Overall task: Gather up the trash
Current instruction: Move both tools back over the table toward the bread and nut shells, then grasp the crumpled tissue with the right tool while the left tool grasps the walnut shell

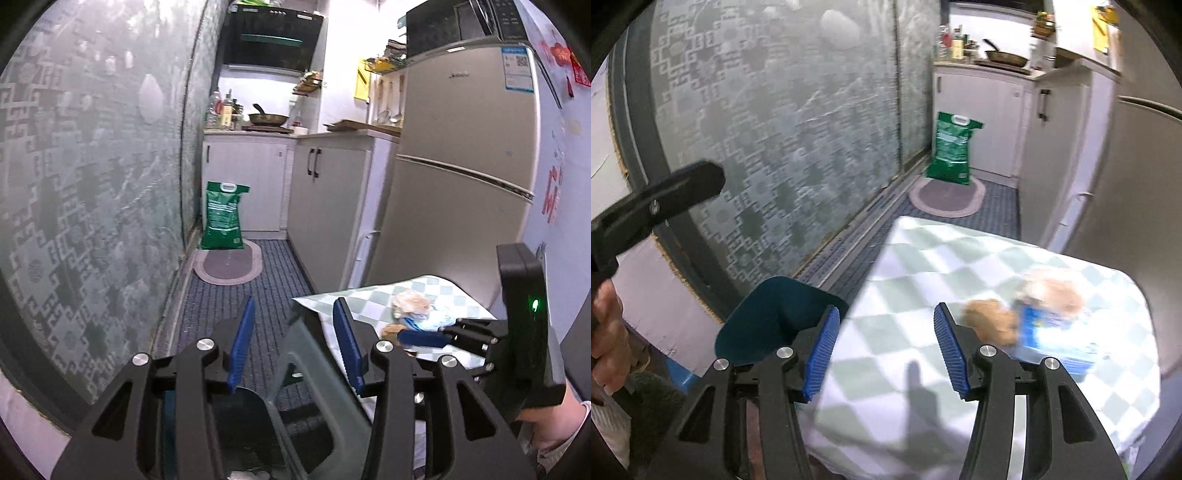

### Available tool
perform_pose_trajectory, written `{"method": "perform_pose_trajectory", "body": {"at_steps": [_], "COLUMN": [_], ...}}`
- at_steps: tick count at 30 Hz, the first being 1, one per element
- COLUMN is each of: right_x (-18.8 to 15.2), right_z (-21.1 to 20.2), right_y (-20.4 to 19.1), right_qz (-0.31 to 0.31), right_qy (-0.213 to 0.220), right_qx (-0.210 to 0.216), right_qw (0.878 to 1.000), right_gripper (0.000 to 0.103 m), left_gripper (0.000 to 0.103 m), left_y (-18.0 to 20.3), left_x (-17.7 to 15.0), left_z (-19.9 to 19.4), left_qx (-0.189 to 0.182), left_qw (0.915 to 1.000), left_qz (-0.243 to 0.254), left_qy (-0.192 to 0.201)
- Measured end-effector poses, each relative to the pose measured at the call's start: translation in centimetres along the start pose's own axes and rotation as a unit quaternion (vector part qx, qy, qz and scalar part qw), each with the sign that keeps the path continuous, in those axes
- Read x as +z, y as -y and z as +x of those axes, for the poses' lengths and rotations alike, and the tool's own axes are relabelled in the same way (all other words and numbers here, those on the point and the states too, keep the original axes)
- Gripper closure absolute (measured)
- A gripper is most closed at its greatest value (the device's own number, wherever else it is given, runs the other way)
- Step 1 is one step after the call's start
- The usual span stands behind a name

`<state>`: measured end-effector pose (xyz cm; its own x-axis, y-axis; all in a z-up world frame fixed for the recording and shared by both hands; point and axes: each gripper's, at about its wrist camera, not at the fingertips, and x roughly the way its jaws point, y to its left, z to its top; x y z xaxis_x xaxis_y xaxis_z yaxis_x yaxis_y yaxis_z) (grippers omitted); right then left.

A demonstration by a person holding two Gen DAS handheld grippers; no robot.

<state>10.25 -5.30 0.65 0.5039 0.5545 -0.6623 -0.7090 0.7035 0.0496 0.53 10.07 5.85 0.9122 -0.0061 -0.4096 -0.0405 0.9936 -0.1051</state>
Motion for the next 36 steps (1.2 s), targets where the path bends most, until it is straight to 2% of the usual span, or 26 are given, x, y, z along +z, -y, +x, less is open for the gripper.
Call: {"method": "perform_pose_trajectory", "body": {"at_steps": [9, 18, 22, 28, 33, 36], "right_x": [-1.4, -1.9, -1.9, -1.1, -0.6, -0.1], "right_z": [-2.5, -5.4, -5.8, -5.7, -5.7, -5.4], "right_y": [5.2, 10.6, 11.6, 11.9, 12.0, 12.3], "right_qz": [0.031, 0.076, 0.085, 0.081, 0.075, 0.067], "right_qy": [0.013, 0.029, 0.028, 0.024, 0.021, 0.015], "right_qx": [-0.026, -0.038, -0.033, -0.028, -0.032, -0.035], "right_qw": [0.999, 0.996, 0.995, 0.996, 0.996, 0.997], "right_gripper": [0.049, 0.051, 0.051, 0.051, 0.051, 0.051], "left_gripper": [0.054, 0.054, 0.054, 0.055, 0.065, 0.079], "left_y": [4.9, 8.9, 10.2, 10.3, 10.2, 10.6], "left_x": [-1.1, -3.6, -4.6, -5.2, -5.2, -5.2], "left_z": [3.0, 6.8, 8.8, 10.8, 11.6, 11.8], "left_qx": [-0.032, -0.071, -0.077, -0.069, -0.068, -0.072], "left_qw": [0.9981, 0.9903, 0.9865, 0.9838, 0.983, 0.9822], "left_qz": [0.028, 0.048, 0.05, 0.036, 0.027, 0.031], "left_qy": [-0.043, -0.11, -0.135, -0.162, -0.168, -0.171]}}
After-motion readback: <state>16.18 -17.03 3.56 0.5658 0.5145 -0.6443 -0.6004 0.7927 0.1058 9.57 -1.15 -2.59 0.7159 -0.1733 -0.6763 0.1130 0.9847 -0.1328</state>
